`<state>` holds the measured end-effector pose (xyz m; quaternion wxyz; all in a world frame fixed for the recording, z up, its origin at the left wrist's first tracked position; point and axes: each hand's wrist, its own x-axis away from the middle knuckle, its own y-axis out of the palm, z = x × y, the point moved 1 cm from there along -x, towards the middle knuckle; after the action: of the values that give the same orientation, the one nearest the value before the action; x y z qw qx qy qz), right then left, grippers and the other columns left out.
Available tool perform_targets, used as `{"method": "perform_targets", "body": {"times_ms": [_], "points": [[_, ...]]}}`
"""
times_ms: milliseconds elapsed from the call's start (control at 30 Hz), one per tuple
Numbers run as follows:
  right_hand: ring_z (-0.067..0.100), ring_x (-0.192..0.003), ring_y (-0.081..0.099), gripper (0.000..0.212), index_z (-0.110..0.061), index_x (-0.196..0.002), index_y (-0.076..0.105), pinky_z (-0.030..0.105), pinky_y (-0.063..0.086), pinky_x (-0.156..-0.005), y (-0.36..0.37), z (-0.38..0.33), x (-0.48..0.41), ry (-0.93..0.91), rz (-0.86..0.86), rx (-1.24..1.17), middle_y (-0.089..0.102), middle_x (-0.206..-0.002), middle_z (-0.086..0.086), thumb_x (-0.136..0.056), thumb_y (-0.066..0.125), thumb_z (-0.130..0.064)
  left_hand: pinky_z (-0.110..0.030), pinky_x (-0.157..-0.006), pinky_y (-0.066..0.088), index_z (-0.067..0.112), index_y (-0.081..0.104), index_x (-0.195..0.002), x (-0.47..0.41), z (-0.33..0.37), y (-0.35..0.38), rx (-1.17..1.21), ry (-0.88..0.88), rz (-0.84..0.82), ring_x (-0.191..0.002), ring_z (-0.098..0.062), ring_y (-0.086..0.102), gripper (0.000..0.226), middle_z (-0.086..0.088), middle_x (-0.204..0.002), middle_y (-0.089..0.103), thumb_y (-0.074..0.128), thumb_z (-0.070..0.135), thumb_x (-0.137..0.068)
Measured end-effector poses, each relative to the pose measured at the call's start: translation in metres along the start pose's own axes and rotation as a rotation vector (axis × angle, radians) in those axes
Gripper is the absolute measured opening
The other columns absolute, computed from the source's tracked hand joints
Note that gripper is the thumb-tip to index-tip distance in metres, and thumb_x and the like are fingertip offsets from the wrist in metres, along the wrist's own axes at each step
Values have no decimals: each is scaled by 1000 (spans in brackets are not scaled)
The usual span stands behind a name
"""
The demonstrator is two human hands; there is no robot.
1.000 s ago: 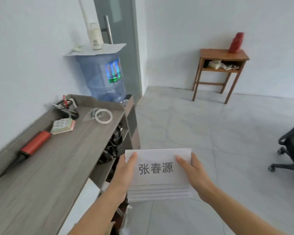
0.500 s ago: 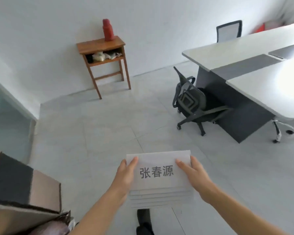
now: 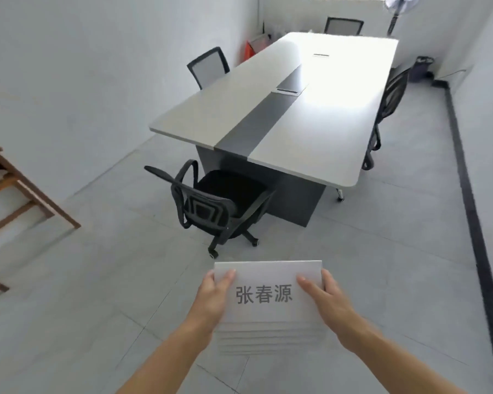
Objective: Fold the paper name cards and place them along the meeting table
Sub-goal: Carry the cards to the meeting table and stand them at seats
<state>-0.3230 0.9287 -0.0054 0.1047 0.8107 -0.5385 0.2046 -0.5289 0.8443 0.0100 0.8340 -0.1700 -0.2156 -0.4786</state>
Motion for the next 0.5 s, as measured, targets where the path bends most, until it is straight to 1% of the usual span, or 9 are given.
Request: {"method": "perform_targets", "body": {"times_ms": [100,267,333,400,500], "points": [[9,-76,74,25,-19,-113,56,20,55,-58,-23,-10,-37,13,73,-44,75,-98,1,-92,61,-32,-24,-55,53,16,53,-110,-51,25,30,-60,-15,-94,-82,-18,71,25,-8,-99,71,52,35,-95],[12,-82,74,29,-20,-115,57,28,58,-69,-71,-22,-116,39,144,-75,76,-99,0,-91,60,-36,-20,-48,51,16,50,-112,-135,61,90,-133,-58,-190,-81,-18,70,25,-8,-100,70,50,34,-95],[11,-79,74,27,-20,-113,57,26,57,-65,-93,-35,-157,41,160,-88,76,-97,-1,-92,59,-36,-18,-47,49,16,51,-112,-169,81,116,-141,-48,-202,-81,-17,69,23,-7,-100,70,50,33,-96],[12,-75,74,25,-21,-111,56,25,57,-61,-114,-53,-196,44,168,-86,76,-94,0,-92,58,-37,-20,-50,49,15,53,-110,-201,106,141,-149,-48,-198,-82,-17,69,22,-6,-100,70,51,32,-95],[13,-75,74,22,-19,-109,56,24,57,-59,-141,-92,-255,16,173,-83,75,-95,3,-93,58,-33,-25,-60,51,15,54,-108,-248,150,173,-155,-21,-188,-85,-19,69,22,-7,-101,70,53,32,-94]]}}
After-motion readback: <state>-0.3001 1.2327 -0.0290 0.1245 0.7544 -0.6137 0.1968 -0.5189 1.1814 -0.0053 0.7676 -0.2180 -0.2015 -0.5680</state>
